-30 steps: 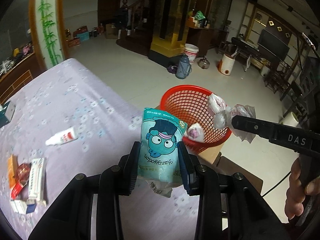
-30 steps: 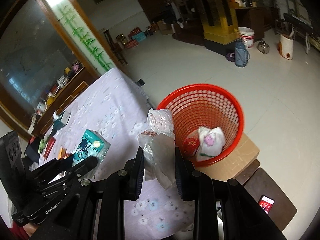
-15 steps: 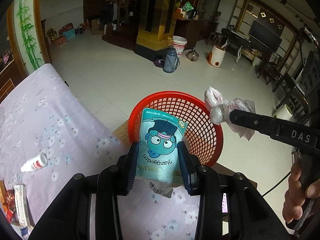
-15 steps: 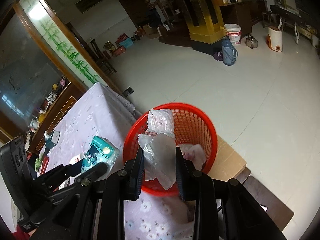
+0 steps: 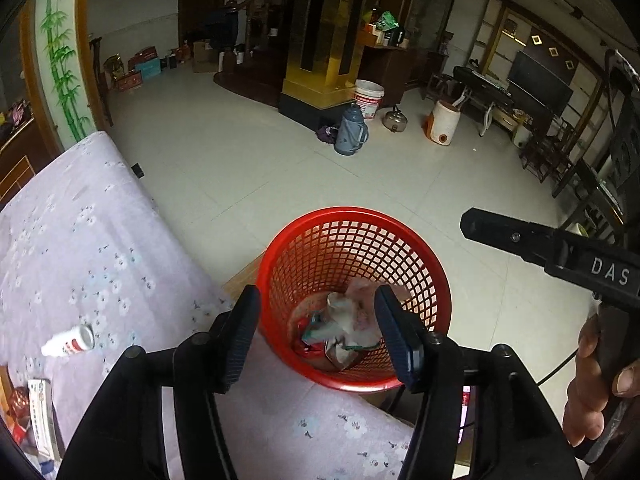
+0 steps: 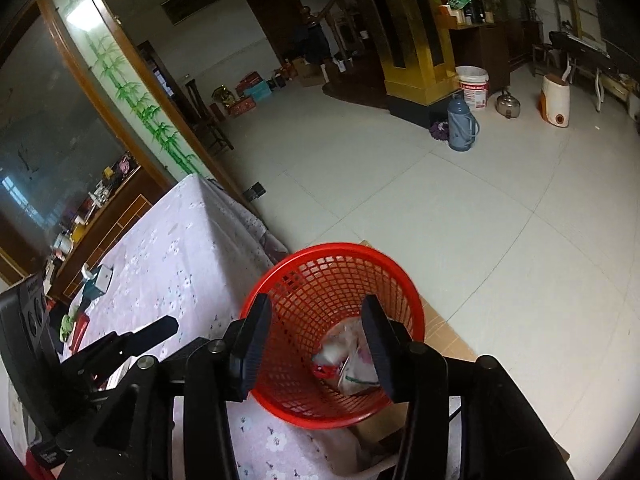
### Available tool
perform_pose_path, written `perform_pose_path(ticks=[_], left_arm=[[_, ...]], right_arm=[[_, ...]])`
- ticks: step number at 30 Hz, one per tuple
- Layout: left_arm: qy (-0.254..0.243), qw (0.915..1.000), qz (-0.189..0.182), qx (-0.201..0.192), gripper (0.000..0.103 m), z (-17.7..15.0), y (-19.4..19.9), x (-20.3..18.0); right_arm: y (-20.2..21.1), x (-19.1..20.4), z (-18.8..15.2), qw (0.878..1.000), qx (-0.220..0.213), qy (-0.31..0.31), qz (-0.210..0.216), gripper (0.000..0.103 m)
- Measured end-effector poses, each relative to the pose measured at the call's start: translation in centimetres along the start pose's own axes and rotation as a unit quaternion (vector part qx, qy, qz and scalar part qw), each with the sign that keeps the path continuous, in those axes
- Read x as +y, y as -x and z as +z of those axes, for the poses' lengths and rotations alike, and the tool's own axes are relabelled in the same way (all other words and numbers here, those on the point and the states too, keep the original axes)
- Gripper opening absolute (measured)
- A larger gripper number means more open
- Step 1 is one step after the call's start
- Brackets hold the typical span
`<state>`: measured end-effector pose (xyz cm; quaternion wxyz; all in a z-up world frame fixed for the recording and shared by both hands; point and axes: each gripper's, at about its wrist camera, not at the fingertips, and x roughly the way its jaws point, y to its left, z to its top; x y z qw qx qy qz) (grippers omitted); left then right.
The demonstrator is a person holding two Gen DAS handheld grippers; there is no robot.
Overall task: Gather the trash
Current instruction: 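Open the right gripper over the basket while the left releases the wipes packet, then move both open grippers back over the table items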
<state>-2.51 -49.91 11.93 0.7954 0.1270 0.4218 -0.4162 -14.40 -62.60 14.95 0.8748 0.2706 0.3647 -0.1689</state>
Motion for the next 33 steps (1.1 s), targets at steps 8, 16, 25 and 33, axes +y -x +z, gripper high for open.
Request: perform_pose_path(ticks=[8, 16, 25, 33], left_arm=[[0.034, 0.9992, 0.015, -0.011, 0.058, -2.5, 2.9, 2.3], [0.073, 0.9965, 0.035, -0.018, 0.058, -5.9, 6.4, 5.8], [0.117, 0.9907, 0.064, -0.026, 0.058, -10.4, 10.8, 10.8], [0.165, 0.9815, 0.091, -0.034, 0.058, -14.4, 14.7, 15.5]], right_arm=[[-0.4, 2.5, -3.1, 0.999, 0.030, 0.019, 0.013, 0.053], [-1.1, 6.5, -6.0, 0.997, 0.059, 0.049, 0.031, 0.053], [-2.5, 12.7, -9.3, 0.990, 0.091, 0.090, 0.056, 0.054], [-3.8, 17.9, -12.2, 0.981, 0.118, 0.134, 0.073, 0.055]])
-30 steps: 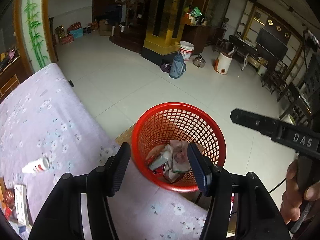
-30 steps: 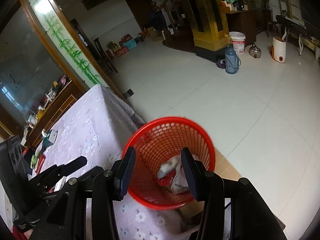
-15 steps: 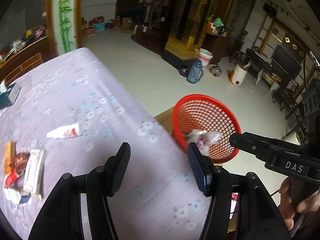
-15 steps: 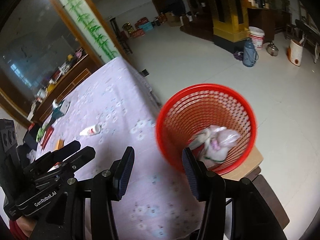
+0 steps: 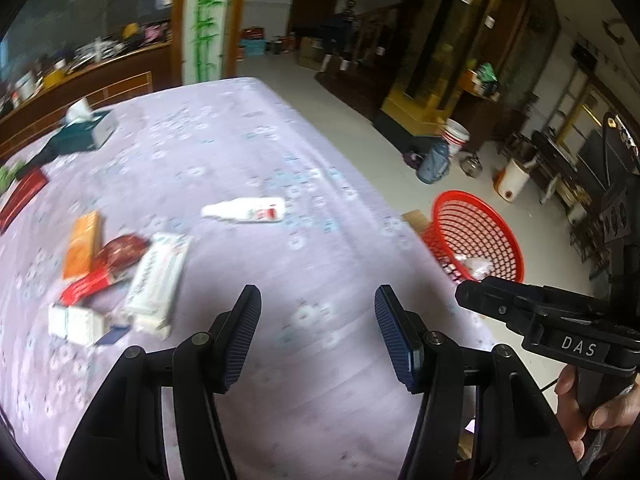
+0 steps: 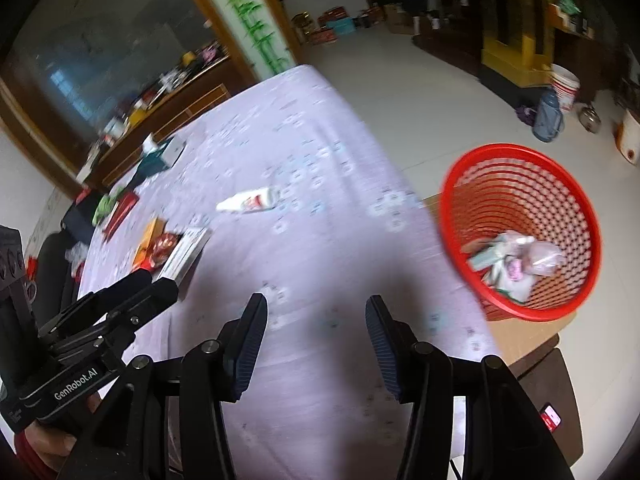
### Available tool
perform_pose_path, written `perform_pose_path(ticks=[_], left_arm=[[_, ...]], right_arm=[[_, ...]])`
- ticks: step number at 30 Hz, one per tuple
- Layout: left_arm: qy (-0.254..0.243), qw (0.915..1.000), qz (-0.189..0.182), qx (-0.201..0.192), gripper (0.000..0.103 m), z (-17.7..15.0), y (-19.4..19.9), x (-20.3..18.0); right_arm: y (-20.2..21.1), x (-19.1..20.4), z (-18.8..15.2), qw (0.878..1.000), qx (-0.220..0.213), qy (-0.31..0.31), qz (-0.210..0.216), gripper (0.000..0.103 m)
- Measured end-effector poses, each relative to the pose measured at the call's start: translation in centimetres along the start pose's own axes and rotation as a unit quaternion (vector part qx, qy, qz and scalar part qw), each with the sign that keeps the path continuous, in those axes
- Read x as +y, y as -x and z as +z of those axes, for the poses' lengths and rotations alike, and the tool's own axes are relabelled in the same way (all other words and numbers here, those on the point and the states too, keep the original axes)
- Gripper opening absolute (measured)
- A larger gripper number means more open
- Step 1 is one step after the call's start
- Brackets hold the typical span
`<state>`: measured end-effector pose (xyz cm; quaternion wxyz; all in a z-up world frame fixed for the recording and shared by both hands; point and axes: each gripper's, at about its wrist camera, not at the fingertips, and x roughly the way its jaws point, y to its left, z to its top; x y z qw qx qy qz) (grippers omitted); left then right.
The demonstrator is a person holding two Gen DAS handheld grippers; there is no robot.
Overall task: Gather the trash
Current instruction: 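Move both open grippers back over the table items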
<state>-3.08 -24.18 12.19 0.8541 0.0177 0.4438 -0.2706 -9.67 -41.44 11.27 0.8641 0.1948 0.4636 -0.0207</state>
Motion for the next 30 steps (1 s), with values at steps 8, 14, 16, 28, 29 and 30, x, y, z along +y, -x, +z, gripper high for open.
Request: perform_pose_path(ticks=[8, 14, 16, 28, 29, 30], left_arm=[[0.052, 0.9979, 0.038, 0.000, 0.058, -3.3, 2.7, 6.5], [0.086, 0.9931, 0.078, -0.009, 0.058, -5.3, 5.6, 11.7], [0.099, 0.9910, 0.089, -0.011, 0.058, -5.8, 6.4, 13.2], [0.135, 0.9830, 0.124, 0.008, 0.058, -7.6, 8.0, 20.2], [0.138, 0.9829, 0.122, 0.008, 0.058, -7.6, 7.9, 20.5], [0.140, 0.9827, 0.121, 0.008, 0.058, -7.4, 7.8, 20.8]], right_arm=[[-3.4, 4.9, 2.0, 0.995, 0.024, 0.090, 0.028, 0.055], [-8.5, 7.7, 6.3, 0.987, 0.043, 0.149, 0.041, 0.055], [-10.9, 8.3, 8.0, 0.985, 0.052, 0.157, 0.046, 0.055], [-21.1, 8.4, 13.3, 0.983, 0.101, 0.147, 0.048, 0.055], [-21.3, 8.5, 13.3, 0.982, 0.107, 0.148, 0.050, 0.055], [-21.4, 8.8, 13.0, 0.980, 0.114, 0.155, 0.052, 0.055]])
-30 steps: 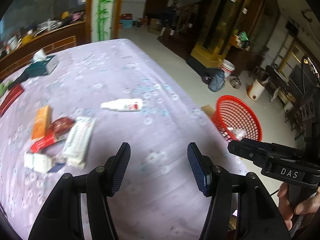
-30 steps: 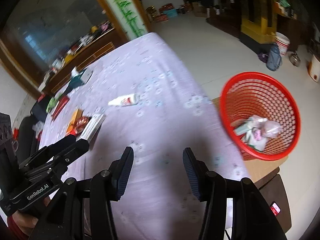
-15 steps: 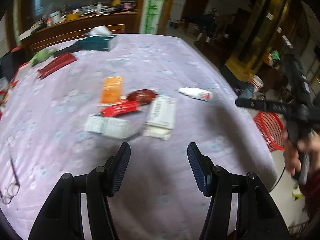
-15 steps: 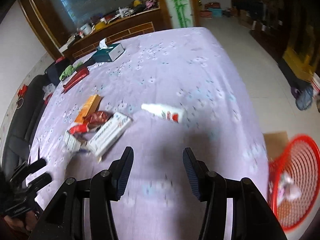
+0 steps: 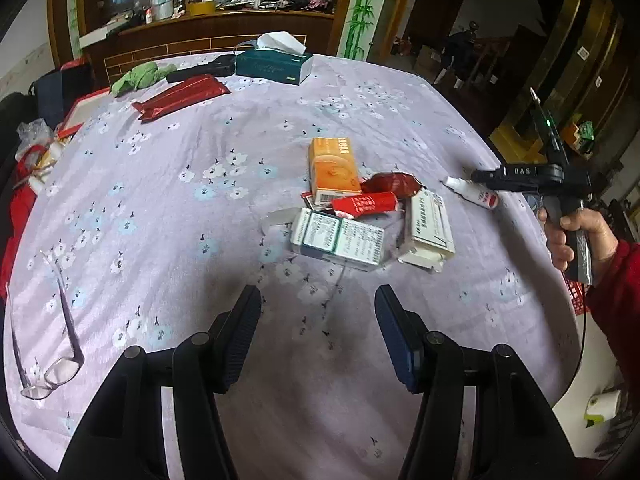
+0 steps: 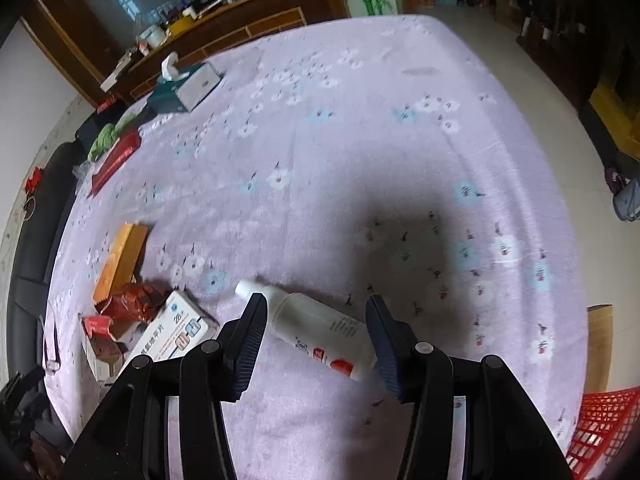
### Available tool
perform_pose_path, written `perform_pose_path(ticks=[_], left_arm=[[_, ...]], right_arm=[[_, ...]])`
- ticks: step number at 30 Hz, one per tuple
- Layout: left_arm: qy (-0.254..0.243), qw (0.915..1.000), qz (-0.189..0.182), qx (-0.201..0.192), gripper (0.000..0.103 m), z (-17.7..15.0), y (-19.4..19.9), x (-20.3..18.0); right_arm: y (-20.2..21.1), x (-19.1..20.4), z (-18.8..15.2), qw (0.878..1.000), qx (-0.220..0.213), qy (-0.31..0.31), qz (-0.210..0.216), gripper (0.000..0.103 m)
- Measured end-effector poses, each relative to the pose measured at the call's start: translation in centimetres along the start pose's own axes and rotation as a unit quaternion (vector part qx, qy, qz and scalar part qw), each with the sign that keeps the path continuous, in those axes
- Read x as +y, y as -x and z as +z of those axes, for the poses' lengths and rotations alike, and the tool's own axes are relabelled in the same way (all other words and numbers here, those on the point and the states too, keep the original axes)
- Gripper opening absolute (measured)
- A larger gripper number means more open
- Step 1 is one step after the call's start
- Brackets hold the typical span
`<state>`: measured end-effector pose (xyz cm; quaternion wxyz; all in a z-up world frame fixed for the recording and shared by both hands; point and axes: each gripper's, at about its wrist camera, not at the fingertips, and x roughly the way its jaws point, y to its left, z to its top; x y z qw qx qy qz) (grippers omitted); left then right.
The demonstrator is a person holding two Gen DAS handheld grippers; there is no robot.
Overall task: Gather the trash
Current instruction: 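Move both open grippers back over the table items, then grasp the white bottle with the right gripper while the left grasps a white medicine box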
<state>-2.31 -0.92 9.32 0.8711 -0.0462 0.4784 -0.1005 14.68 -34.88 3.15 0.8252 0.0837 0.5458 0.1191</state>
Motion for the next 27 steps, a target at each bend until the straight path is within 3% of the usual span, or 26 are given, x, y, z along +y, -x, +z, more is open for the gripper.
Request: perform_pose_path(ticks=[7, 10, 16, 22, 27], left_arm=[[-0.011, 0.9998, -0.017, 0.000, 0.058, 1.5, -1.8, 0.2], [-0.024, 0.9994, -0.024, 0.007, 0.058, 2.3, -3.2, 0.0], [-0.030, 0.9986, -0.038, 0.021, 0.061, 4.2, -6.2, -0.2], [-0.010, 0.9958, -0.087, 0.028, 0.061, 6.5, -9.5, 0.6], [-0.047, 0.9898, -0.130, 0.037, 0.063, 6.3, -9.8, -0.5]], right_arm=[[-0.9, 3.2, -2.6, 0.997, 0.034, 0.072, -0.016, 0.054], [-1.3, 3.4, -3.0, 0.997, 0.038, 0.060, -0.025, 0.032], [-0.2, 3.7, -4.6, 0.999, 0.027, 0.023, -0.014, 0.032], [2.2, 4.5, -7.2, 1.000, 0.010, -0.013, 0.019, 0.032], [4.5, 5.0, -9.0, 0.999, -0.006, -0.029, 0.036, 0.032]])
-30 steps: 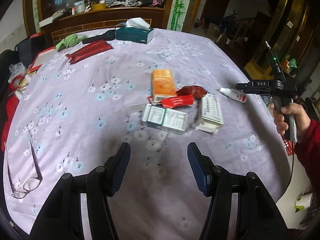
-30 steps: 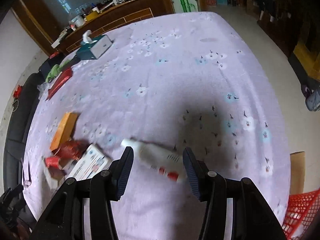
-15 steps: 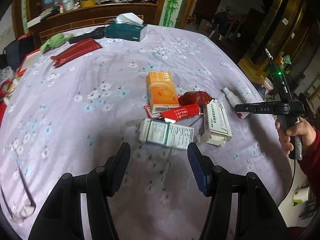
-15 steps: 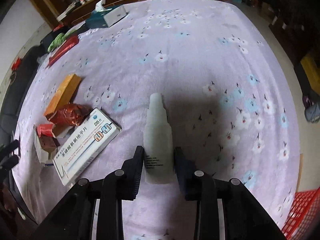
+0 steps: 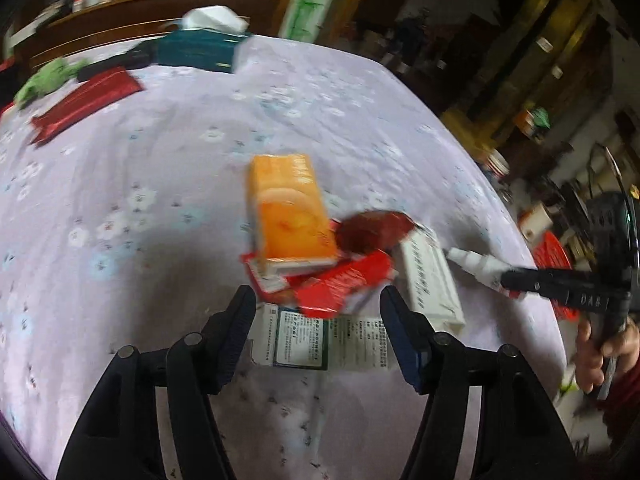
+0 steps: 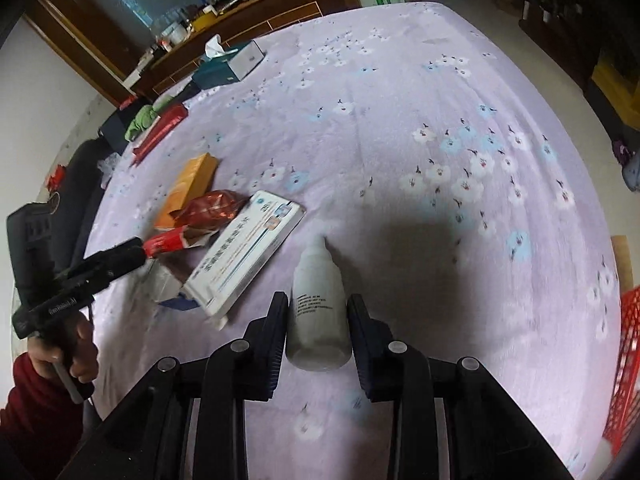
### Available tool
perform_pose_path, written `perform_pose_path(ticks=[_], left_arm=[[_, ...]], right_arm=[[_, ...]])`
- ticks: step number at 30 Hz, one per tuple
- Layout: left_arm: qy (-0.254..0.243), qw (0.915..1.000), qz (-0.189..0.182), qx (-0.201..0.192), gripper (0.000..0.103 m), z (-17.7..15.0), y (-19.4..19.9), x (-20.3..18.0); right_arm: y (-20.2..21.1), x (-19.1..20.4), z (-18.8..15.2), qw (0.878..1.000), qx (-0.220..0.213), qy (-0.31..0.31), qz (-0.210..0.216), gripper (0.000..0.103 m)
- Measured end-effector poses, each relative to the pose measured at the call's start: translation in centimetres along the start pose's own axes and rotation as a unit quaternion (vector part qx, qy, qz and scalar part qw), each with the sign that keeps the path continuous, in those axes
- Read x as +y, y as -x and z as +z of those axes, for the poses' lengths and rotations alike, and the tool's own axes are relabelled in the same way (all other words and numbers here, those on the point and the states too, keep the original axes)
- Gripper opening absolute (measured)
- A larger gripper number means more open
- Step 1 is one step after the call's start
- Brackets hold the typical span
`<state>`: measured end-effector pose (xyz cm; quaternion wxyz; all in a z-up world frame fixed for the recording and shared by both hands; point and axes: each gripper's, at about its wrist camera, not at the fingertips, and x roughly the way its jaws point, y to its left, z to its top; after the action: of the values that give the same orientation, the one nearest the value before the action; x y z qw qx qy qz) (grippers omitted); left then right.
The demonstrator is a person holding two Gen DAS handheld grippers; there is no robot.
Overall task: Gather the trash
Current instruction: 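Grasp the white bottle with the right gripper while the left grasps a white medicine box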
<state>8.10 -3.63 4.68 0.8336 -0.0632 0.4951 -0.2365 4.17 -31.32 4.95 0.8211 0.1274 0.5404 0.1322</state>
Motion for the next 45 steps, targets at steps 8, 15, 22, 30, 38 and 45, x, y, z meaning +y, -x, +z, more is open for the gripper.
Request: perform_pose_path(ticks=[8, 15, 22, 30, 38, 45], left_arm=[[-0.072, 0.9922, -0.060, 0.083, 0.063, -5.3, 0.3, -5.0], [-0.103, 0.9922, -0.052, 0.048, 0.064, -5.4, 2.3, -7.3], [-0.176, 0.9835, 0.006, 0.042, 0.065, -3.4, 0.9, -8.7], [-0.336, 0.9349, 0.067, 0.094, 0.064, -4.5, -1.8, -10.3], [-0.350, 0.9266, 0.098, 0.098, 0.060, -4.2, -4.3, -10.8], [-0.298, 0.9464, 0.101, 0.072, 0.049, -4.9, -4.2, -11.2]], right_arm=[[2.5, 0.3, -2.2, 1.000, -0.013, -0.004, 0.005, 0.032], [3.0, -0.2, -4.4, 1.000, -0.006, -0.021, 0.005, 0.032], [2.5, -0.5, -8.1, 1.000, 0.016, -0.023, -0.002, 0.032], [2.3, -0.3, -10.3, 0.999, 0.024, -0.027, -0.008, 0.032], [1.9, 0.3, -11.3, 0.999, 0.031, -0.024, -0.021, 0.032], [1.2, 1.1, -11.4, 0.998, 0.043, -0.017, -0.032, 0.033]])
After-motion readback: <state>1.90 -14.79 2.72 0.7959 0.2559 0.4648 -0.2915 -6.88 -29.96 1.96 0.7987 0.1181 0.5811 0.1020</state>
